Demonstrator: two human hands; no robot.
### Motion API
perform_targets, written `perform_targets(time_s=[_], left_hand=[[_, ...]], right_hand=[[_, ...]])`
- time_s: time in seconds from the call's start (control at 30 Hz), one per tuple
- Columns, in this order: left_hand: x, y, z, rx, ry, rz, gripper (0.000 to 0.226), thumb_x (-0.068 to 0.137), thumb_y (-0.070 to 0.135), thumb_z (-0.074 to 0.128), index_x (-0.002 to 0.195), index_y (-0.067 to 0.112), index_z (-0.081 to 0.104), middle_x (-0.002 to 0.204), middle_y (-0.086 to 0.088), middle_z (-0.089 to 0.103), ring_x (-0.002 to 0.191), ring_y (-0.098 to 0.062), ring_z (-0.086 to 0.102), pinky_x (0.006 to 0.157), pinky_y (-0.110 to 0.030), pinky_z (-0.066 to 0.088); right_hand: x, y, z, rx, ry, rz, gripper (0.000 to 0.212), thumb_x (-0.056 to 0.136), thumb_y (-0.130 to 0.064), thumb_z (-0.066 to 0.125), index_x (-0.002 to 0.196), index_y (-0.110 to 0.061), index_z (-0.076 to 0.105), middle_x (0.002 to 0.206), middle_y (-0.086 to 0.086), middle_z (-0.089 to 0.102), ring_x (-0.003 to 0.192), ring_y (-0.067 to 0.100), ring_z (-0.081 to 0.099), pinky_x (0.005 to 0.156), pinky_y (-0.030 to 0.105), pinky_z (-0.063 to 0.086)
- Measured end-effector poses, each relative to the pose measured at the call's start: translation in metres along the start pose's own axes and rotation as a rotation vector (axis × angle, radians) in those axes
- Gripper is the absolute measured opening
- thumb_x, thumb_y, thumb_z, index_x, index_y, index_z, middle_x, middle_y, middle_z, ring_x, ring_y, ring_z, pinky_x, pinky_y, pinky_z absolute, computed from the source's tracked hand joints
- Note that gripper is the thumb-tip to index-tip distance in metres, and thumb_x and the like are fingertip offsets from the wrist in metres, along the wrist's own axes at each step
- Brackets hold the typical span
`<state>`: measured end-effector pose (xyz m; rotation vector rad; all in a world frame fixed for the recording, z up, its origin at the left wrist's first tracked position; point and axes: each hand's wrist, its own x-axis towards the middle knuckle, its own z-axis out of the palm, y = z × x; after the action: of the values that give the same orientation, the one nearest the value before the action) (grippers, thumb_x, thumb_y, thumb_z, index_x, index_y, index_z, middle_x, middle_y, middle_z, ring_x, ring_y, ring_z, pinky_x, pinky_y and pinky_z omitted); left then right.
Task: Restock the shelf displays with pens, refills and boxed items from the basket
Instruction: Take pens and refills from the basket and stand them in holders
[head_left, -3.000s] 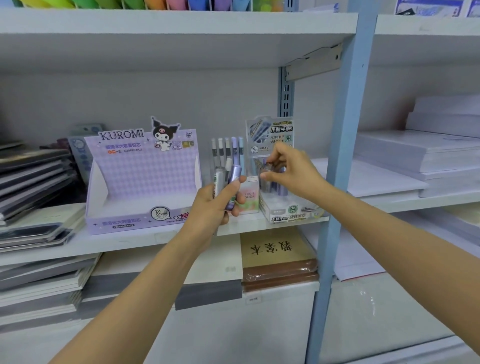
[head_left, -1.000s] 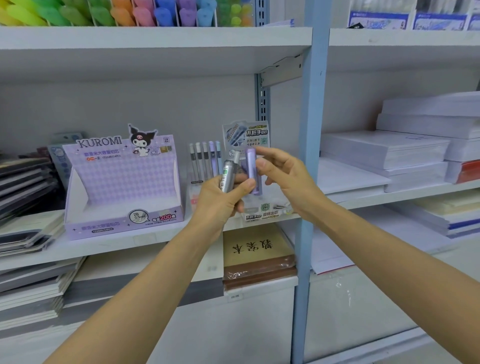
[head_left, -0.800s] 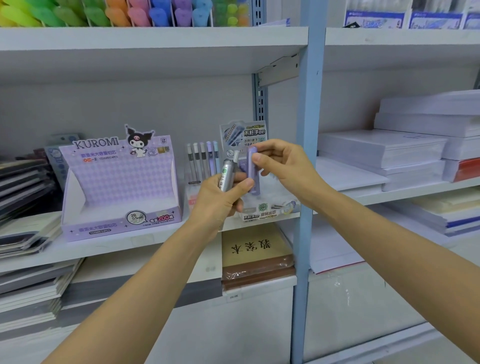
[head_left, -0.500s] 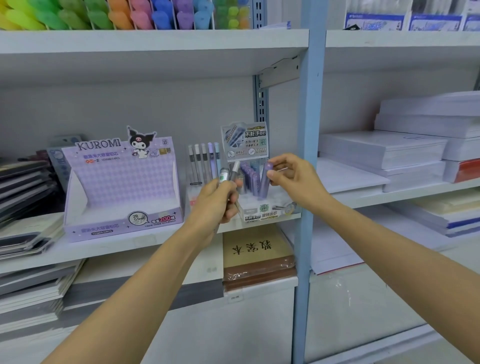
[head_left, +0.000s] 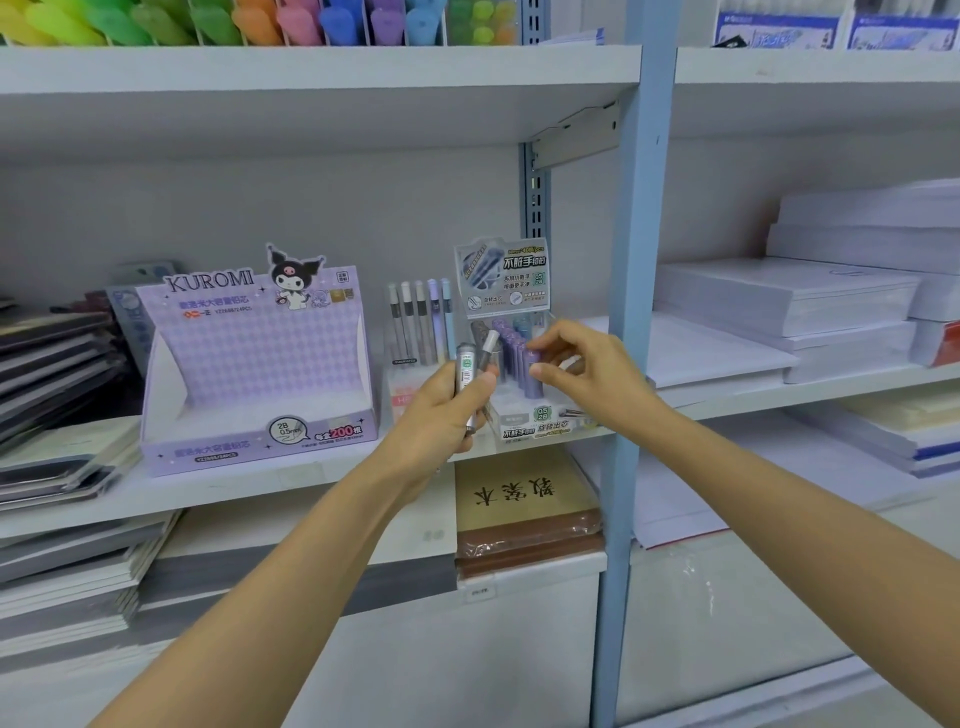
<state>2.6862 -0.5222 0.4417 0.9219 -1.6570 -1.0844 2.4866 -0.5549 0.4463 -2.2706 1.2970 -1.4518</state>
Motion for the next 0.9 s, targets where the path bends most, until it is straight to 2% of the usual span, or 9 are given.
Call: perform_targets(time_s=[0.07, 0.13, 0.27, 0.4, 0.5, 0.6, 0.67, 0.77, 0.9], left_hand=[[-0.001, -0.001, -0.001, 0.036, -0.009, 0.005, 0.023, 0.101, 0.029, 0.048, 0.117, 0.014, 0.056, 0.068, 0.008, 0.04, 0.054, -0.002, 0.037, 0.049, -0.014, 0.033], [-0.003, -0.001, -0.001, 0.088, -0.023, 0.02, 0.023, 0.101, 0.03, 0.049, 0.115, 0.014, 0.056, 0.067, 0.008, 0.04, 0.053, -0.001, 0.037, 0.05, -0.014, 0.034], [-0.005, 0.002, 0.0, 0.218, -0.038, 0.048, 0.018, 0.1, 0.031, 0.05, 0.114, 0.023, 0.056, 0.077, 0.012, 0.049, 0.057, 0.003, 0.046, 0.056, -0.013, 0.037], [-0.009, 0.008, 0.007, 0.334, -0.06, 0.119, 0.021, 0.099, 0.03, 0.051, 0.118, 0.02, 0.054, 0.085, 0.013, 0.054, 0.064, 0.014, 0.052, 0.057, -0.008, 0.04], [-0.012, 0.011, 0.01, 0.383, -0.088, 0.119, 0.025, 0.098, 0.034, 0.052, 0.119, 0.02, 0.054, 0.092, 0.01, 0.059, 0.077, 0.004, 0.058, 0.063, -0.016, 0.04], [-0.014, 0.015, 0.006, 0.306, -0.077, 0.032, 0.026, 0.096, 0.039, 0.056, 0.114, 0.019, 0.055, 0.072, 0.016, 0.054, 0.06, 0.002, 0.048, 0.056, -0.019, 0.036], [-0.015, 0.019, 0.002, 0.143, -0.077, -0.038, 0.026, 0.094, 0.038, 0.059, 0.108, 0.017, 0.059, 0.075, 0.011, 0.058, 0.06, -0.003, 0.048, 0.049, -0.016, 0.035], [-0.016, 0.022, -0.004, -0.118, -0.056, -0.089, 0.022, 0.095, 0.031, 0.059, 0.098, 0.01, 0.064, 0.084, -0.003, 0.065, 0.059, -0.006, 0.05, 0.042, -0.013, 0.03], [-0.017, 0.022, -0.003, -0.128, 0.042, -0.061, 0.019, 0.087, 0.023, 0.07, 0.1, 0.01, 0.068, 0.081, -0.002, 0.068, 0.056, -0.006, 0.049, 0.042, -0.013, 0.033]], right_hand=[[0.002, 0.001, 0.001, -0.081, 0.013, 0.014, 0.017, 0.084, -0.013, 0.073, 0.1, -0.011, 0.068, 0.095, 0.005, 0.061, 0.083, 0.017, 0.058, 0.072, 0.021, 0.042], [0.003, -0.001, -0.002, -0.102, 0.032, 0.042, 0.019, 0.086, -0.02, 0.072, 0.104, -0.017, 0.068, 0.101, 0.003, 0.055, 0.084, 0.015, 0.055, 0.074, 0.019, 0.041], [0.0, -0.018, -0.009, 0.16, 0.118, 0.0, 0.015, 0.09, -0.031, 0.066, 0.105, -0.026, 0.066, 0.105, -0.005, 0.053, 0.087, 0.007, 0.055, 0.077, 0.014, 0.045], [0.002, -0.036, -0.007, 0.201, -0.122, 0.033, 0.02, 0.085, -0.04, 0.068, 0.102, -0.03, 0.071, 0.118, -0.004, 0.049, 0.106, 0.004, 0.051, 0.077, 0.014, 0.046], [0.002, -0.038, -0.006, 0.214, -0.195, 0.027, 0.015, 0.082, -0.033, 0.073, 0.095, -0.025, 0.074, 0.117, -0.005, 0.054, 0.108, 0.004, 0.052, 0.074, 0.009, 0.043], [0.001, -0.037, -0.013, 0.368, -0.155, 0.055, 0.012, 0.085, -0.023, 0.072, 0.097, -0.019, 0.073, 0.11, 0.002, 0.064, 0.101, 0.007, 0.061, 0.083, 0.02, 0.05], [0.002, -0.035, -0.018, 0.44, -0.106, 0.066, 0.015, 0.087, -0.018, 0.07, 0.101, -0.014, 0.071, 0.104, 0.005, 0.07, 0.097, 0.013, 0.065, 0.089, 0.027, 0.052], [0.001, -0.035, -0.025, 0.548, -0.076, 0.078, 0.015, 0.087, -0.012, 0.069, 0.102, -0.013, 0.07, 0.097, 0.004, 0.072, 0.088, 0.011, 0.067, 0.077, 0.019, 0.051], [-0.003, -0.041, -0.021, 0.678, -0.091, 0.125, 0.028, 0.085, -0.018, 0.069, 0.112, -0.009, 0.065, 0.094, 0.008, 0.072, 0.084, 0.019, 0.069, 0.072, 0.023, 0.053]])
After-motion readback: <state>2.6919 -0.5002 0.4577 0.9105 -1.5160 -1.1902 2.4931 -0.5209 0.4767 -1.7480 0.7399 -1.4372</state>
